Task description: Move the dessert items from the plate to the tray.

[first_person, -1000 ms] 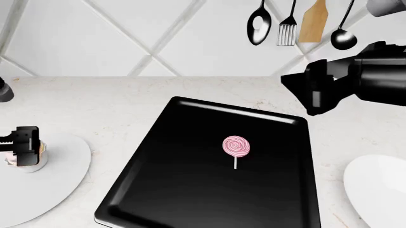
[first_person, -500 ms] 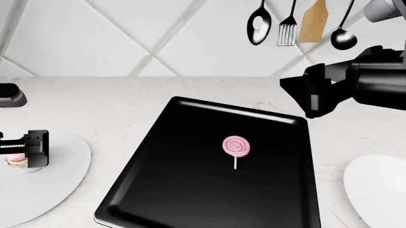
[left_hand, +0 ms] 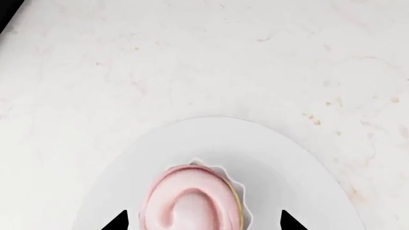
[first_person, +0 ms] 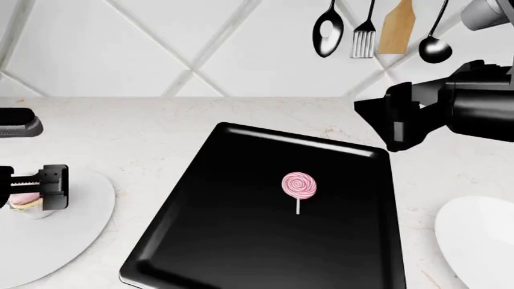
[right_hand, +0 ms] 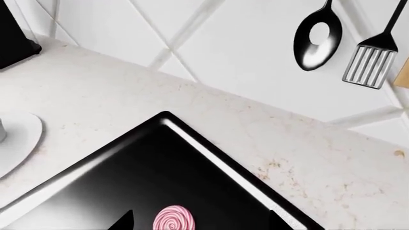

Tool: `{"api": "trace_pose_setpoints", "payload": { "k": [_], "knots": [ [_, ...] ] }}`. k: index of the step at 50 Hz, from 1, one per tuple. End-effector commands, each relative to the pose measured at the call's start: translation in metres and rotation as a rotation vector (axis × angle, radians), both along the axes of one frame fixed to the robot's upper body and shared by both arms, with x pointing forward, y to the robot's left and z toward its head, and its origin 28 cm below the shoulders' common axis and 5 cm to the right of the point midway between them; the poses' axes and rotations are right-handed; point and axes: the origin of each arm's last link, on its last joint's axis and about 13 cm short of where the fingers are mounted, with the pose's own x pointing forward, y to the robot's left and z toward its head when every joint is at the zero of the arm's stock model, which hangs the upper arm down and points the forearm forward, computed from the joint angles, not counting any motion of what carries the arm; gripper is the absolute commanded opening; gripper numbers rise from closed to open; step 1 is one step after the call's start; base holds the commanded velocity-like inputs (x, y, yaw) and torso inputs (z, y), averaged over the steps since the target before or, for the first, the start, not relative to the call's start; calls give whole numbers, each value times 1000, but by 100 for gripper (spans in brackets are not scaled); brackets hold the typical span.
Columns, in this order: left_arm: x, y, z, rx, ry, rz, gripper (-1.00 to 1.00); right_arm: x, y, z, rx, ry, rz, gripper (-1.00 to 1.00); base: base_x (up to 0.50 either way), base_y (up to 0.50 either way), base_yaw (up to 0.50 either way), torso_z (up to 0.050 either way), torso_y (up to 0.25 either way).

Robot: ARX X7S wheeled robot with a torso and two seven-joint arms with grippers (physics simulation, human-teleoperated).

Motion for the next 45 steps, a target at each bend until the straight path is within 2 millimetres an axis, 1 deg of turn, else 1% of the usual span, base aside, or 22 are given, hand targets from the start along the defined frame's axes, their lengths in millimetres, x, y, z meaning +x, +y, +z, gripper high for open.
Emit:
{"api": "trace_pose_setpoints", "payload": {
  "k": [1,9,15,16,22,28,32,38,41,45],
  "knots": [
    [6,-2,-7,-2,15,-9,100,0,0,-2,3,4,-2,100,0,0,0,0,0],
    [3,0,-8,1,15,5,100,1,0,-3,5,6,0,100,0,0,0,0,0],
    [4,1,-8,17,17,17,100,1,0,-4,5,8,-1,100,0,0,0,0,0],
    [5,1,-7,22,16,21,-100,1,0,-4,5,8,-1,100,0,0,0,0,0],
    [7,-1,6,31,-18,19,-100,1,0,-3,2,14,-1,100,0,0,0,0,0],
    [8,-1,14,29,-41,17,-100,1,0,-2,2,13,-2,100,0,0,0,0,0],
    [8,-4,27,33,-76,6,-100,0,-1,-1,0,11,-4,100,0,0,0,0,0],
    [6,-13,54,45,-145,-41,-100,-1,-2,2,0,6,-13,100,0,0,0,0,0],
    [5,-21,67,61,-182,-103,-100,-2,-3,4,7,-9,-21,100,0,0,0,0,0],
    [3,-35,77,76,-207,-198,-100,-3,-4,7,8,-31,-33,100,0,0,0,0,0]
  ]
}}
